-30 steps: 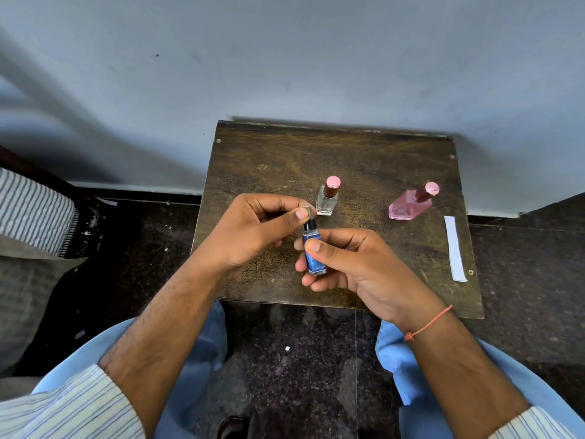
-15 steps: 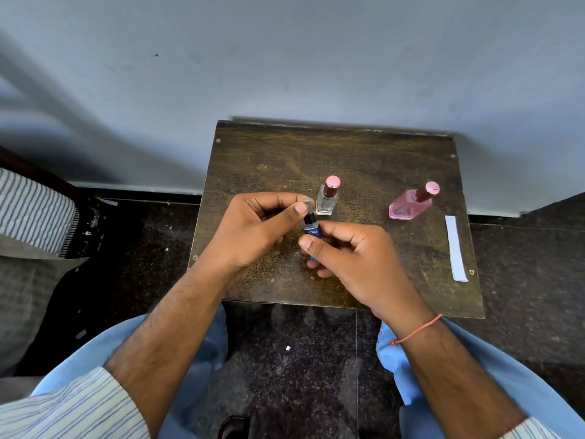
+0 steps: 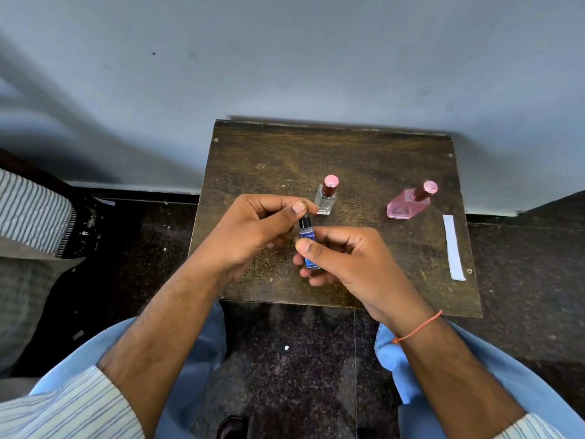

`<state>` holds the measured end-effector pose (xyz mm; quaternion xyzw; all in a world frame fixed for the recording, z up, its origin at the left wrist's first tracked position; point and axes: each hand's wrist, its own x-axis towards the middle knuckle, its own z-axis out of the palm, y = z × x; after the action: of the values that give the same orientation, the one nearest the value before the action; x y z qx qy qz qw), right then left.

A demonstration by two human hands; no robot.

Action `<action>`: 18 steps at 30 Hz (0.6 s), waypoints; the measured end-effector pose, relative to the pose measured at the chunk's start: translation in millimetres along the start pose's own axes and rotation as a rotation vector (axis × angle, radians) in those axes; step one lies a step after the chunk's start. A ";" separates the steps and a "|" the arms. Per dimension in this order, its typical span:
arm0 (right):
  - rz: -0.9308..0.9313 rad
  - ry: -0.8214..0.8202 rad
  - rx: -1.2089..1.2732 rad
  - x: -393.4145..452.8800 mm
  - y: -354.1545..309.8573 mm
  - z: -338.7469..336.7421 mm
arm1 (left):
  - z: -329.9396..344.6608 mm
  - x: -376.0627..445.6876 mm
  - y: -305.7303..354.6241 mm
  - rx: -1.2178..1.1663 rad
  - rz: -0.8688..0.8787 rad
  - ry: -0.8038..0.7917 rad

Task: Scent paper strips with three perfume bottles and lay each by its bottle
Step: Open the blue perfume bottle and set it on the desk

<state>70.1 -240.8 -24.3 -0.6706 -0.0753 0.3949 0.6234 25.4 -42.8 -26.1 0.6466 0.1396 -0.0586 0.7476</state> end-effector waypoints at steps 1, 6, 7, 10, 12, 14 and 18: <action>-0.011 0.013 -0.023 0.2 0.1 1.1 | 0.1 -0.3 -0.3 -0.002 0.005 0.014; -0.065 0.074 -0.115 2.6 4.9 0.9 | 0.5 0.5 -2.9 0.010 0.027 0.045; -0.091 0.095 -0.179 2.5 7.3 0.2 | -1.4 1.0 -1.8 -0.015 0.031 0.067; -0.137 0.118 -0.317 2.9 17.1 0.4 | -15.9 5.8 3.9 -0.184 0.017 0.182; -0.135 0.098 -0.284 3.4 20.0 2.1 | -21.7 7.3 7.1 -0.233 0.021 0.242; -0.172 0.105 -0.312 4.3 20.7 2.3 | -21.0 7.6 7.0 -0.168 0.071 0.267; -0.242 0.125 -0.398 6.0 20.3 -2.2 | -24.9 6.9 7.4 0.120 0.145 0.329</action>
<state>67.6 -243.2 -45.3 -0.7895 -0.1928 0.2526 0.5251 30.6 -16.5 -24.2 0.6991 0.2093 0.0941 0.6772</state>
